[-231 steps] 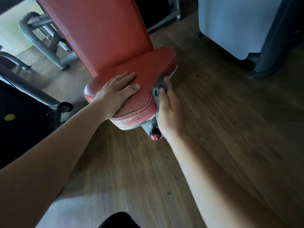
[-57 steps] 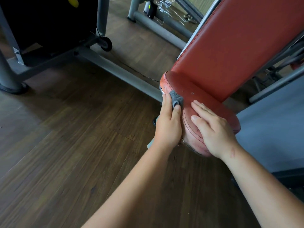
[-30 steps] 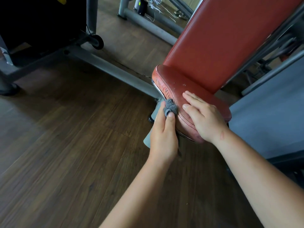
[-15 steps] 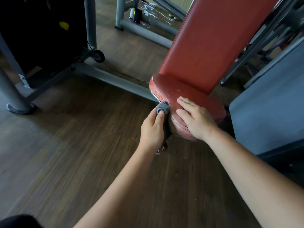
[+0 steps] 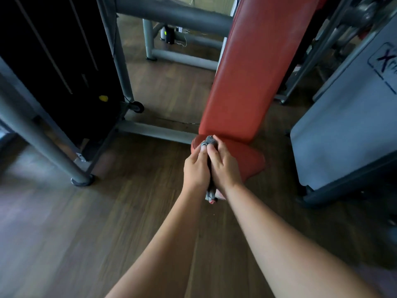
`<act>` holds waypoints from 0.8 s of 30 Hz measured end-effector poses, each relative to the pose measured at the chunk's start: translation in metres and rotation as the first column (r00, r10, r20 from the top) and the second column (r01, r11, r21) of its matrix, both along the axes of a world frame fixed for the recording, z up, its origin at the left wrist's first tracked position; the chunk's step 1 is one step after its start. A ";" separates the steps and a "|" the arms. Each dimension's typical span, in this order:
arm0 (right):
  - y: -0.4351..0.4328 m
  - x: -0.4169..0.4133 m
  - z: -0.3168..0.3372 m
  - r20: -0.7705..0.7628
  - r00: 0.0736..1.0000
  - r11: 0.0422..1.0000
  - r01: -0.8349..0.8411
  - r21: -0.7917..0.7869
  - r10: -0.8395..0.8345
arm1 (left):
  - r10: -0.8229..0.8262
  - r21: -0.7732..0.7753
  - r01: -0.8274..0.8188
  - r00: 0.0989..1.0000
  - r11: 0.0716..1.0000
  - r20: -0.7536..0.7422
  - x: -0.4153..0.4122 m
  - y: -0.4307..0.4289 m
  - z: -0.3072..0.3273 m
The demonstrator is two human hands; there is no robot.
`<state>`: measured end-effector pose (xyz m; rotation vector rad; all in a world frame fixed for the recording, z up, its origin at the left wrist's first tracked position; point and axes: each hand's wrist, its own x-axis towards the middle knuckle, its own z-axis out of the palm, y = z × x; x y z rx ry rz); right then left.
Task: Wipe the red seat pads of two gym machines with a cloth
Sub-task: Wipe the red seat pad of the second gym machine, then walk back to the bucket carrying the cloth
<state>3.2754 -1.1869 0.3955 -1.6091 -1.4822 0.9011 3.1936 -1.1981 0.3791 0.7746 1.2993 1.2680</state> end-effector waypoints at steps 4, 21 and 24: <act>-0.025 -0.006 0.078 -0.107 0.992 0.997 0.070 -0.009 -0.071 | -0.004 -0.125 0.014 0.997 0.992 0.076 0.002 -0.030 0.085; -0.132 -0.016 0.248 0.153 0.960 0.965 -0.248 0.081 0.234 | -0.237 -0.186 0.157 0.448 0.970 -0.862 -0.105 -0.180 0.245; -0.157 -0.059 0.251 0.191 0.903 0.911 -0.406 0.079 0.385 | -0.201 -0.202 0.037 0.384 0.979 -0.901 -0.148 -0.236 0.247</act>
